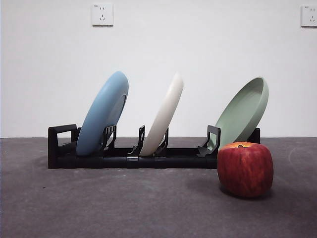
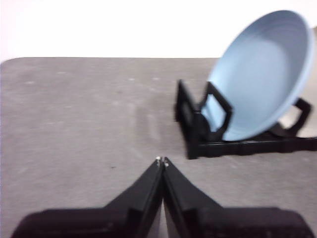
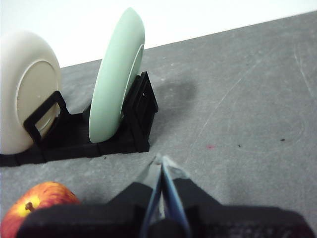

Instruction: Take the blue plate from the plate rack,put the plate on the table,take the apple from the table,put the apple in the plate

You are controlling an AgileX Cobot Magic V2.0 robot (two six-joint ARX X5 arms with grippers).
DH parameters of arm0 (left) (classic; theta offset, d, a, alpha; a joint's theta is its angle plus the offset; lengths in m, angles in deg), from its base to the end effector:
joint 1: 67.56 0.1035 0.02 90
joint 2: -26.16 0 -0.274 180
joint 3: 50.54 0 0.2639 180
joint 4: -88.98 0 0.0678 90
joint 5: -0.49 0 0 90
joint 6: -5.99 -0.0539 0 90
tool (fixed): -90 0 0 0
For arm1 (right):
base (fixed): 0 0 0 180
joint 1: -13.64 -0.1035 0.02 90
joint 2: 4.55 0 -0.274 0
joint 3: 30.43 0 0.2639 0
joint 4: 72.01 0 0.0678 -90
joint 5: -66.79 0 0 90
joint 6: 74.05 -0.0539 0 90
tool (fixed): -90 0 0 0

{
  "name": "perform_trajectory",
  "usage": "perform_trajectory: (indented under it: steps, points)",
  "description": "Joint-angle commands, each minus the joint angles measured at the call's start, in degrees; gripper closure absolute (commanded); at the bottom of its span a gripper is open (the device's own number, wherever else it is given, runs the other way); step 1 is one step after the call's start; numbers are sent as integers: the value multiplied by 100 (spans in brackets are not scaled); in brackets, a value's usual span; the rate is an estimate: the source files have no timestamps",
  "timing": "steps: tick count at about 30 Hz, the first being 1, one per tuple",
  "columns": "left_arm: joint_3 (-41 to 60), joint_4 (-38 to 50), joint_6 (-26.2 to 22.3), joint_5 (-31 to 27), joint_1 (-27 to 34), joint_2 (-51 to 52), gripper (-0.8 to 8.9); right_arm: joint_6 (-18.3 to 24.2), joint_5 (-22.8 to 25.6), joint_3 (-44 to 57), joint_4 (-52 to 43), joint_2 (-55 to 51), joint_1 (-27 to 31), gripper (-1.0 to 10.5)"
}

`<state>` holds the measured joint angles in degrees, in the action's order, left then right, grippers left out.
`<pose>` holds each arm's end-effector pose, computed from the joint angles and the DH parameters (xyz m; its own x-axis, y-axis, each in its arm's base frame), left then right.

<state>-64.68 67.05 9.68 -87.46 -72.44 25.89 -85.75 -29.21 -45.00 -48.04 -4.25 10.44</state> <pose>0.1221 -0.0124 0.1510 0.9829 -0.1198 -0.1401 0.1111 0.9914 -0.0687 0.1209 0.0124 0.1495 0.9729 0.1591 -0.1676 -0.1210 0.9686 0.2171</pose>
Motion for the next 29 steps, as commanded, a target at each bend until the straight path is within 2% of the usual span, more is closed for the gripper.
perform_trajectory:
  steps: [1, 5, 10, 12, 14, 20, 23, 25, 27, 29]
  points:
    - [-131, -68, 520, 216, 11, 4, 819, -411, -7, -127, 243, 48, -2, 957]
    - [-568, -376, 1049, 306, 11, -87, 819, -619, -11, -505, 551, 278, -2, 957]
    - [-1248, -706, 1117, 527, 11, -649, 819, -673, -15, -1266, 820, 846, -2, 957]
    - [-1687, -804, 1117, 588, 11, -1241, 819, -669, -184, -1818, 833, 1325, -2, 957]
    - [-2166, -807, 1113, 778, 11, -1895, 819, -662, -448, -2378, 861, 1895, -2, 957]
    - [-3410, -881, 1086, 1646, 11, -3477, 816, -540, -1738, -3574, 922, 3316, -2, 947]
    - [-3923, -999, 1069, 2203, 11, -4089, 813, -378, -2295, -3982, 951, 3910, -2, 946]
    - [-4242, -1095, 892, 2734, 11, -4478, 802, -315, -2590, -4203, 981, 4284, -2, 942]
    - [-4503, -1224, 839, 3077, 11, -4782, 723, -306, -2708, -4363, 1038, 4579, -2, 899]
    - [-4732, -1392, 839, 3134, 7, -5053, 616, -302, -2708, -4472, 1078, 4824, -2, 777]
